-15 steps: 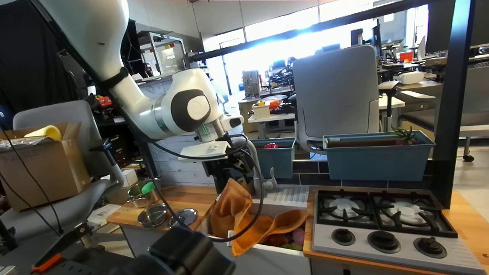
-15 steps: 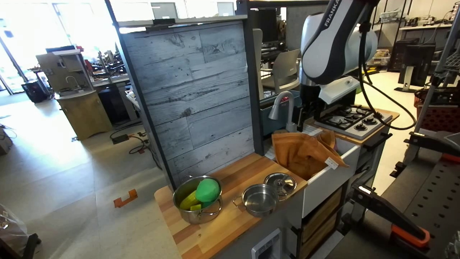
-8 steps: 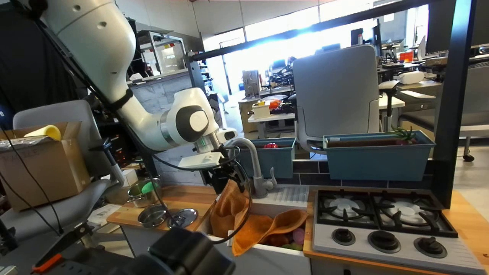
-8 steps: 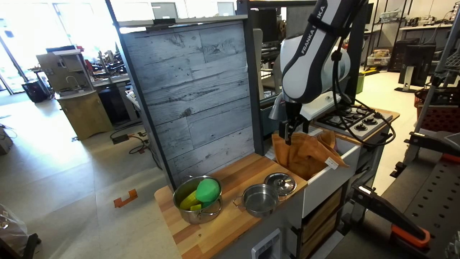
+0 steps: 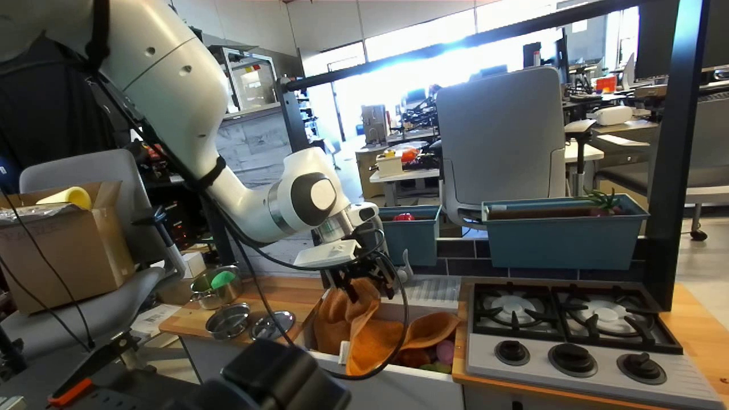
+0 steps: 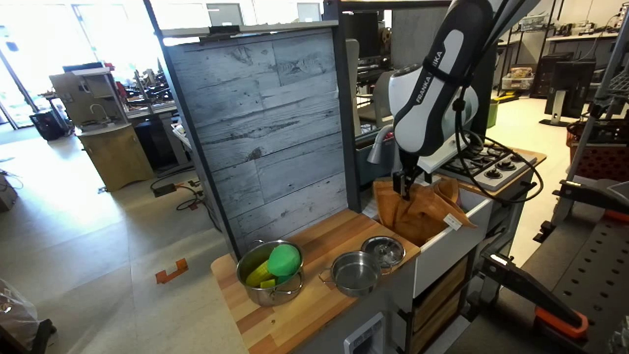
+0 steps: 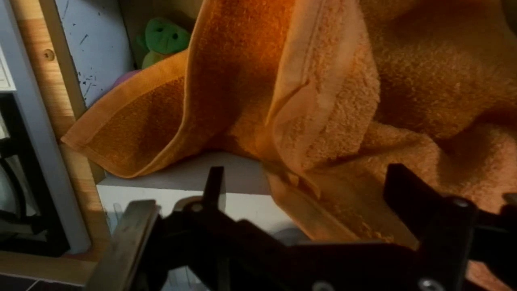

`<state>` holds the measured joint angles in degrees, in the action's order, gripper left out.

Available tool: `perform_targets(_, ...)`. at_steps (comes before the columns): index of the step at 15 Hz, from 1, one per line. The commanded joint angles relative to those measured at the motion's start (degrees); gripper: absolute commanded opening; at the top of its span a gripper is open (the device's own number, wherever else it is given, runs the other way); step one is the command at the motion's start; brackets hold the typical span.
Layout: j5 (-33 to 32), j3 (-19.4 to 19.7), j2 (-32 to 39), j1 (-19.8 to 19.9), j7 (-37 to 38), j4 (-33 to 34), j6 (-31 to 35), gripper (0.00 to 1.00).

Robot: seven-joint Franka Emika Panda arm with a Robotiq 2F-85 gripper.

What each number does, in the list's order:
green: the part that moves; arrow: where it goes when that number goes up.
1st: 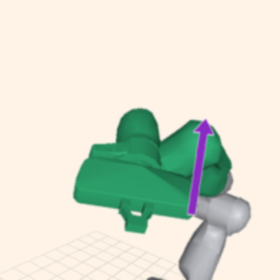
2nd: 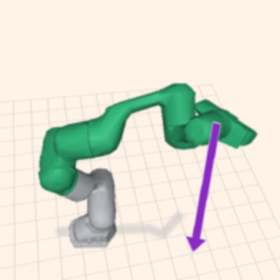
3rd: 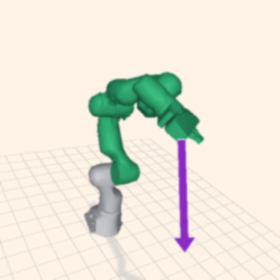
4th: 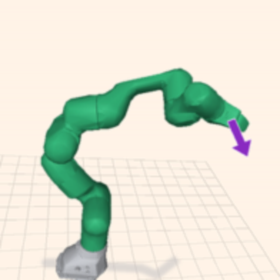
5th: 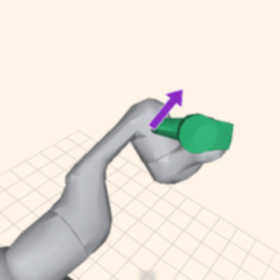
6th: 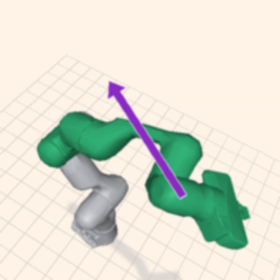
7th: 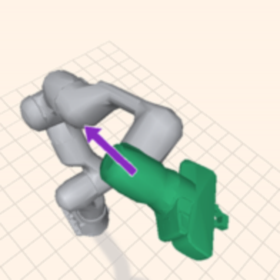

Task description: Move the right pot to the left of the lid, then hang the towel on the black rod, lastly, put the yellow plushie in the right pot

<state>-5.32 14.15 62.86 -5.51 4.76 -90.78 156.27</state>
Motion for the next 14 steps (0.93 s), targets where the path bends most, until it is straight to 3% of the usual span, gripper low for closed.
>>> perform_targets(1,-1.94,1.18,2.95,-1.34,2.47,4.42,-2.82,1.0)
perform_targets(2,-1.88,1.06,3.42,-1.48,2.61,5.01,-3.27,0.78)
perform_targets(4,-1.87,0.97,4.01,-1.75,3.08,5.86,-4.36,0.68)
perform_targets(12,-2.12,-0.09,3.54,-2.08,2.99,6.12,-6.55,0.05)
perform_targets(14,-2.13,-0.15,3.31,-2.12,2.91,5.79,-6.2,0.0)
